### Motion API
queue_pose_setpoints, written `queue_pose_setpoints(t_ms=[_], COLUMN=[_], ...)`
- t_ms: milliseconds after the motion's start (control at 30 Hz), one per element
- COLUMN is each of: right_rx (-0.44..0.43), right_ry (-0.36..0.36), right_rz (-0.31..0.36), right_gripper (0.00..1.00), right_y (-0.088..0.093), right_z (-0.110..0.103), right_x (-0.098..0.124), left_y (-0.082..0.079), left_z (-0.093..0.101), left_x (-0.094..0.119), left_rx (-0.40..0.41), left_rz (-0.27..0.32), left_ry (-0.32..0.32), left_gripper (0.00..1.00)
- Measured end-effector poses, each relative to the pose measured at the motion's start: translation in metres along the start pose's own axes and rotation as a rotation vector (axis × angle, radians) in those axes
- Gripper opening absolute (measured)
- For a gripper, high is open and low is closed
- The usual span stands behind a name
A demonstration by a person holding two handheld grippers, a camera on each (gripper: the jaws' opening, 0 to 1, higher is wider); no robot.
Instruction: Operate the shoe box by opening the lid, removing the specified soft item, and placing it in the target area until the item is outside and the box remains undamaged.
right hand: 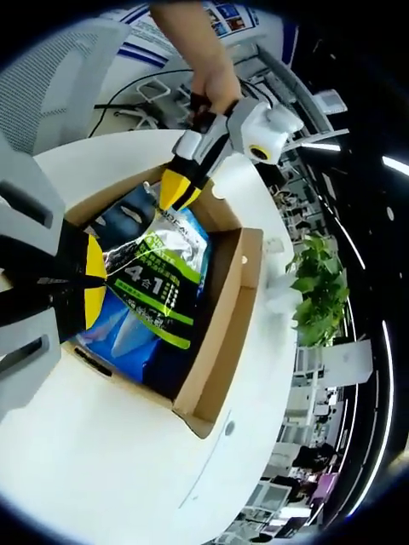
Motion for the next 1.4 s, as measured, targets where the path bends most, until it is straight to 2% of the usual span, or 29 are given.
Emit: queue_pose_setpoints(t_ms=[133,400,567,900,1133,1400], right_rx=[-0.006,-0.007,-0.01,-0.033,-0.06,-0.076], right_ry=[0.001,0.008,0.012,0.0,-0.016,-0.013], right_rz=[0.005,0.007,0.007,0.018,0.051,0.08], right_gripper=[0.0,0.0,0.0,0.0,0.0,0.0], right_y=[0.0,-0.001,-0.001,-0.001,-0.008,-0.012], right_z=[0.0,0.0,0.0,-0.002,-0.001,0.006], right_x=[0.0,-0.001,-0.001,0.002,0.009,0.022], left_y=[0.0,0.0,-0.003,-0.005,-0.012,-0.024], left_z=[0.0,0.0,0.001,0.005,0.008,0.021], left_x=[-0.003,-0.002,0.002,0.009,0.018,0.027], left_rx=[0.082,0.127,0.122,0.127,0.131,0.112], left_rz=[0.025,0.046,0.059,0.068,0.09,0.102], left_ry=[0.051,0.103,0.098,0.09,0.096,0.097], left_gripper=[0.11,0.08,0.0,0.0,0.0,0.0])
Point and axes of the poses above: the point that each gripper's makers call its tool centre point, and the gripper's own axes: x roughly backward along the fingers, z roughly to its right, y roughly out of its underside, the point moved 2 cm from there along x, roughly backward along the fingers, and after that the axes turned 13 degrees about -z, right-handed, at the moved point
